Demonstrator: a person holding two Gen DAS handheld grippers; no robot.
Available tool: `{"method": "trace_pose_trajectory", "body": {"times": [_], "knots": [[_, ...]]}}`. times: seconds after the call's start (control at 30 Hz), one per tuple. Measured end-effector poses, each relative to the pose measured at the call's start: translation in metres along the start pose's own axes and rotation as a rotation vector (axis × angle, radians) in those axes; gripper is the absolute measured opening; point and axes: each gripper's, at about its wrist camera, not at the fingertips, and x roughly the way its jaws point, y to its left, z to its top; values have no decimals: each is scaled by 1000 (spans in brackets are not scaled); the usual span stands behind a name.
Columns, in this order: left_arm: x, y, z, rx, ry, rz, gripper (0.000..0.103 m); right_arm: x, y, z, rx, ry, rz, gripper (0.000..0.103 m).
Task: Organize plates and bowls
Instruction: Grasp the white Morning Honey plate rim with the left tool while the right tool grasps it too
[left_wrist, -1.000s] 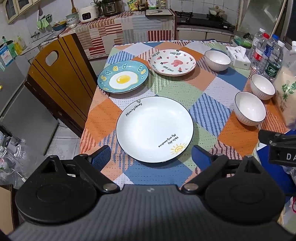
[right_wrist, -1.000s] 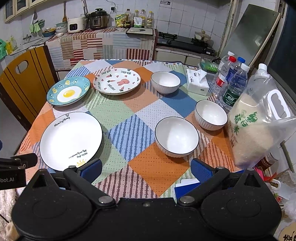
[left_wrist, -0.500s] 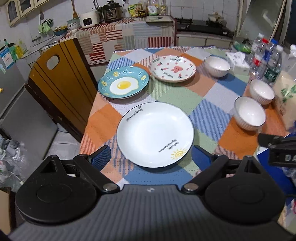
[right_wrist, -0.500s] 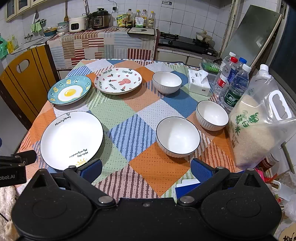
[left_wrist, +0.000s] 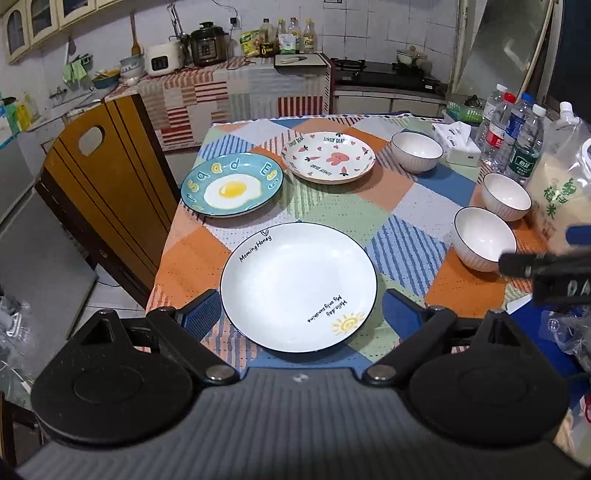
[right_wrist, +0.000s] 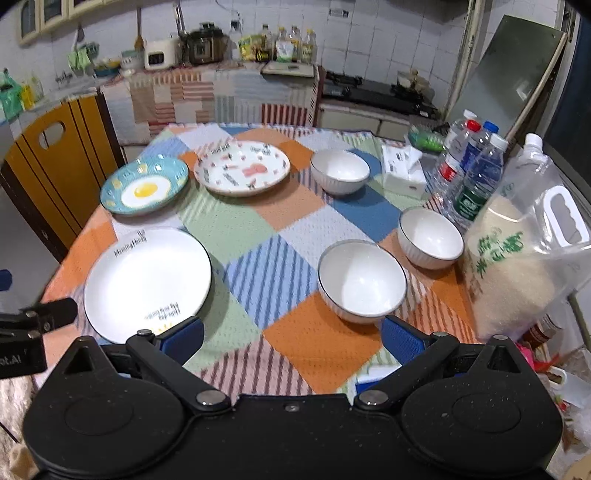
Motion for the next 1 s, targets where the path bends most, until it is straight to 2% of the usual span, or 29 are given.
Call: {"method": "trace_pose_trajectory", "body": {"times": [0.1, 0.2, 0.3, 0.37, 0.43, 0.5, 0.63, 0.77, 0.93, 1.0], "knots": [[4, 17, 4, -16, 14, -30, 95, -2, -1, 6, -25, -76, 51, 103], [13, 36, 11, -25, 50, -6, 94, -5, 1, 13, -90, -171, 65, 103], [24, 51, 16, -19, 68, -13, 93, -6, 5, 17, -163, -272, 92, 103], [32, 58, 18, -1, 80, -35, 93, -3, 5, 17, -196, -339, 146, 103], [40, 60, 18, 27, 69, -22, 94, 7, 4, 19, -205, -359, 200, 103], [53, 60, 15, 57, 60, 6, 94, 24, 9, 22, -220, -298, 216, 103], [91, 66, 9, 91, 123, -3, 94, 65, 20, 16, -242, -178, 322, 102], [130, 69, 0, 140, 178, 26, 91, 117, 30, 0, -190, -31, 431, 93], [169, 77, -10, 153, 256, 42, 85, 168, 37, -16, -108, 76, 466, 84], [178, 82, -12, 136, 277, 26, 82, 182, 35, -19, -47, 105, 488, 76]]}}
